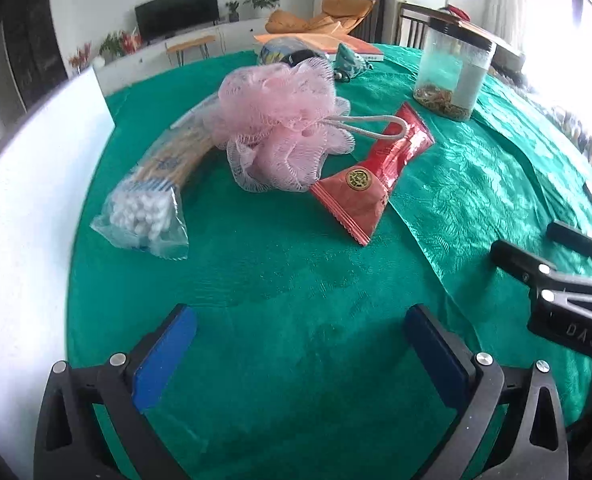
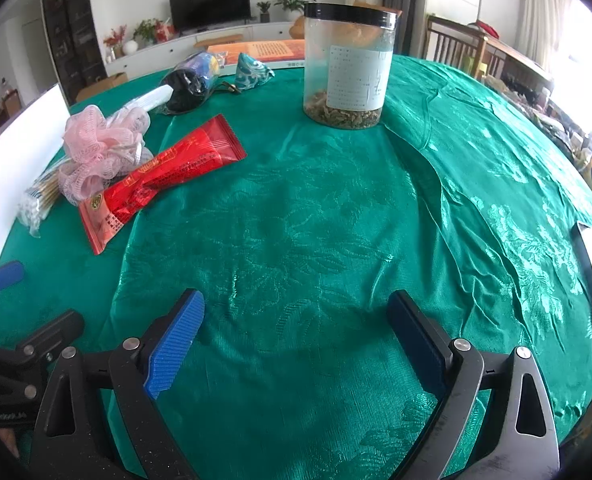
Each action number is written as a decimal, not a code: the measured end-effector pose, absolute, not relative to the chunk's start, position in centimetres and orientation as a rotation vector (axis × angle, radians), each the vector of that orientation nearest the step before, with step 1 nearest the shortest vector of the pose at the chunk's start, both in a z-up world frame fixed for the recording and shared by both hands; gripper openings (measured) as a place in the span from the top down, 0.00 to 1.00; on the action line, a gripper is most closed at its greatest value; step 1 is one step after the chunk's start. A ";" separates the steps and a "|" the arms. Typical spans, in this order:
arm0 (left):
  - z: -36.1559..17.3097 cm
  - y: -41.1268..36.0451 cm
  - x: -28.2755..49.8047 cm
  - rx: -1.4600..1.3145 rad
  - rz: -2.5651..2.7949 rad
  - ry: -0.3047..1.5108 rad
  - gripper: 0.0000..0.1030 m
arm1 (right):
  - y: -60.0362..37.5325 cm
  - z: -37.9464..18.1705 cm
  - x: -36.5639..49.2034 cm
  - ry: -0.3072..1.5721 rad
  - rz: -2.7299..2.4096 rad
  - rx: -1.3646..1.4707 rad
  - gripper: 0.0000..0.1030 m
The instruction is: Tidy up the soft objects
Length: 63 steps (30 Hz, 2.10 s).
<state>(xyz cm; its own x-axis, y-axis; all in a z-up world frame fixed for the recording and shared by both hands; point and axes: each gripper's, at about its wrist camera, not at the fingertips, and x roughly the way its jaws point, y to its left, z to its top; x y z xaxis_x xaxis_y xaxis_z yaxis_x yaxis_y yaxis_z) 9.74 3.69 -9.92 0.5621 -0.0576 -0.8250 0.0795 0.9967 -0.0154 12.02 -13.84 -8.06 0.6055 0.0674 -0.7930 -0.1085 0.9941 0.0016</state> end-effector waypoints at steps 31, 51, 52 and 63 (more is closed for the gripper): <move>-10.0 3.7 9.9 0.014 -0.053 0.960 0.00 | -13.8 -8.0 12.0 0.914 0.103 -0.049 0.08; -10.0 3.7 9.9 0.013 -0.052 0.959 0.00 | -13.8 -8.0 12.0 0.913 0.104 -0.049 0.08; -10.0 3.7 9.9 0.013 -0.051 0.959 0.00 | -13.8 -8.0 12.0 0.913 0.104 -0.049 0.08; -10.0 3.7 9.9 0.013 -0.051 0.959 0.00 | -13.8 -8.0 12.0 0.913 0.104 -0.049 0.08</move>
